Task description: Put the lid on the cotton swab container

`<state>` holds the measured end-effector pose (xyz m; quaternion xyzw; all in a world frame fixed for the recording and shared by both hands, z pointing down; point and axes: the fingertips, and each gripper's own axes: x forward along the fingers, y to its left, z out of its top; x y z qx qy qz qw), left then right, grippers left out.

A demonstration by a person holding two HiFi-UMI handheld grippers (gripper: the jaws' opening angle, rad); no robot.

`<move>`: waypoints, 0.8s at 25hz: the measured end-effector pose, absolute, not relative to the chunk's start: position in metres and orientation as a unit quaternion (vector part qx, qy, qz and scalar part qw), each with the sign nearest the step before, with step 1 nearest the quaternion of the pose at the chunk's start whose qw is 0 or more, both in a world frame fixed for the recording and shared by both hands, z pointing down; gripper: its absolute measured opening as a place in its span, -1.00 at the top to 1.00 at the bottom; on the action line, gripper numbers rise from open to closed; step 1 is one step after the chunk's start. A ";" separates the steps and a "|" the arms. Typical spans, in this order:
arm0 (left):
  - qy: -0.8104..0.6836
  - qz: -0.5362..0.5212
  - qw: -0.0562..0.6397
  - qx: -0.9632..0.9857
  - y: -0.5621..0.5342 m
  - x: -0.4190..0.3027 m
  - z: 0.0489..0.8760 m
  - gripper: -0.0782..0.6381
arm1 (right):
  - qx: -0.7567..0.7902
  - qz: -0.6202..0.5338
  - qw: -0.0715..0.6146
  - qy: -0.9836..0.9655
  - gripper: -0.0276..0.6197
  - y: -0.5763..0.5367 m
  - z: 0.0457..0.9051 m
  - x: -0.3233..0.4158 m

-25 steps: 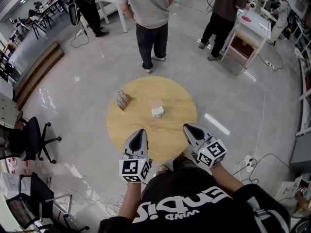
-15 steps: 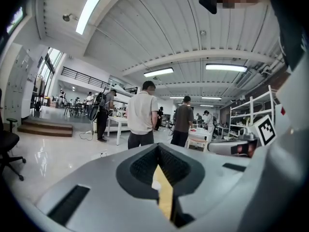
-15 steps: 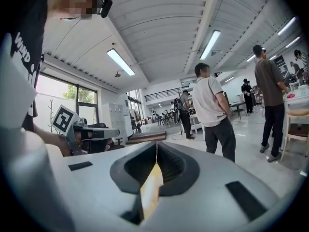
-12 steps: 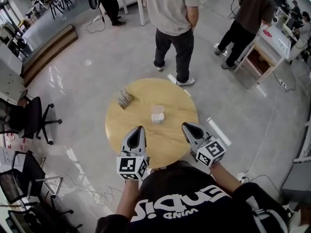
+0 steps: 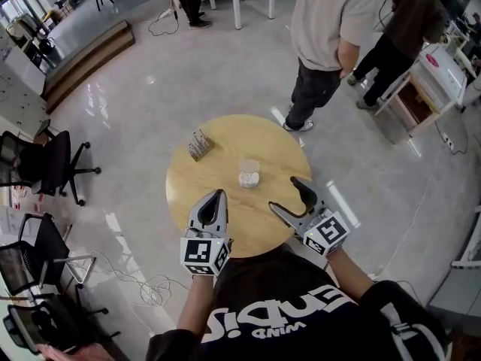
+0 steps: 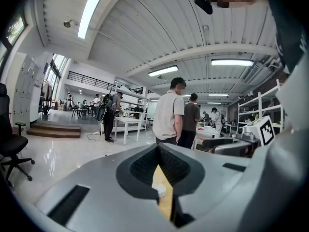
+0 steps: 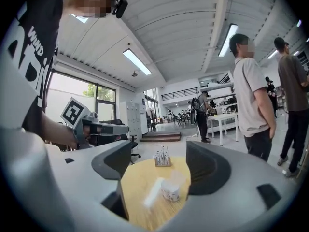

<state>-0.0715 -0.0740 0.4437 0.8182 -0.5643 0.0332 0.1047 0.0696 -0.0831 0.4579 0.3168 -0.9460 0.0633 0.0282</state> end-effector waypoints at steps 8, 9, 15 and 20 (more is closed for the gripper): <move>-0.545 0.041 0.105 0.831 -0.092 -0.074 0.445 0.75 | 0.298 0.083 0.046 -0.950 -0.10 -0.107 0.487 0.051; -0.543 0.043 0.105 0.832 -0.094 -0.074 0.446 0.75 | 0.299 0.086 0.049 -0.949 -0.10 -0.112 0.493 0.050; -0.539 0.048 0.106 0.834 -0.103 -0.075 0.447 0.75 | 0.286 0.096 0.094 -0.949 -0.10 -0.128 0.537 0.045; -0.544 0.050 0.109 0.830 -0.107 -0.078 0.451 0.75 | 0.281 0.108 0.138 -0.944 -0.10 -0.138 0.585 0.041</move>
